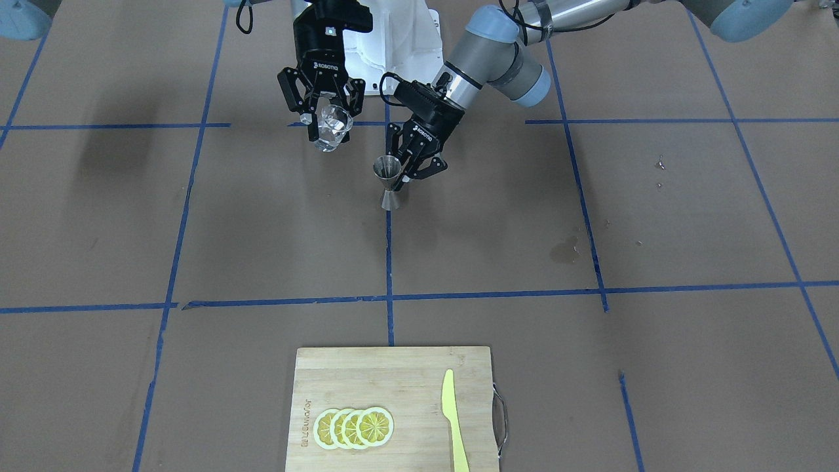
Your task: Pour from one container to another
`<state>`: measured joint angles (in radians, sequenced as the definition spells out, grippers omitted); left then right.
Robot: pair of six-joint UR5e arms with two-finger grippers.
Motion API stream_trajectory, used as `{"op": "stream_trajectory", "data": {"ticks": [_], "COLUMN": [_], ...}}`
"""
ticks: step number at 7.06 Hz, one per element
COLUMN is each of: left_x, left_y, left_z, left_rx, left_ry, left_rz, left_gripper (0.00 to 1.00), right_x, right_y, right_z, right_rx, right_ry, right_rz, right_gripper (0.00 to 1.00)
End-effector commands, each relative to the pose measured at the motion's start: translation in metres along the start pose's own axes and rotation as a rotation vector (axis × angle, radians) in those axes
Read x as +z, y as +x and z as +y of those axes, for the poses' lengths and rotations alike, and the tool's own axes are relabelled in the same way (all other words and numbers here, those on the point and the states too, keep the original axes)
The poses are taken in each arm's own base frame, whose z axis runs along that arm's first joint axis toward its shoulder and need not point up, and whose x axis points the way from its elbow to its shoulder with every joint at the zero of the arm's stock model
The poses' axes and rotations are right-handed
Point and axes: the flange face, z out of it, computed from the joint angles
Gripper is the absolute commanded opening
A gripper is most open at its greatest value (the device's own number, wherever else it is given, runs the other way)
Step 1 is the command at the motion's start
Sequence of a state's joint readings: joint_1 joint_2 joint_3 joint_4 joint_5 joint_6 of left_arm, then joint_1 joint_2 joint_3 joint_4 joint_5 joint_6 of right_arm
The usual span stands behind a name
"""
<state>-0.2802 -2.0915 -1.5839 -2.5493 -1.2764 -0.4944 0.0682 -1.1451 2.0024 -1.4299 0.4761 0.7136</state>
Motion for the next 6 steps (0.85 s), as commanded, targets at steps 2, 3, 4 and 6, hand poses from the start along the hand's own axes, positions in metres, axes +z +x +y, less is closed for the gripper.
{"op": "stream_trajectory", "data": {"ticks": [2, 3, 4, 6], "left_x": [0.006, 0.008, 0.008, 0.012], "left_y": [0.005, 0.005, 0.006, 0.007], "left_z": [-0.003, -0.002, -0.002, -0.002], "left_rx": [0.000, 0.001, 0.000, 0.001], "left_ry": [0.001, -0.002, 0.000, -0.001], "left_rz": [0.002, 0.000, 0.003, 0.000], "left_gripper": [0.00, 0.00, 0.00, 0.00], "right_x": [0.000, 0.003, 0.008, 0.011], "right_y": [-0.007, -0.005, -0.001, -0.003], "right_z": [-0.009, -0.009, -0.012, -0.023], "right_rx": [-0.081, -0.091, -0.139, -0.178], "right_ry": [-0.018, -0.019, -0.022, -0.038], "right_rz": [0.008, 0.014, 0.026, 0.036], "right_gripper": [0.00, 0.00, 0.00, 0.00]}}
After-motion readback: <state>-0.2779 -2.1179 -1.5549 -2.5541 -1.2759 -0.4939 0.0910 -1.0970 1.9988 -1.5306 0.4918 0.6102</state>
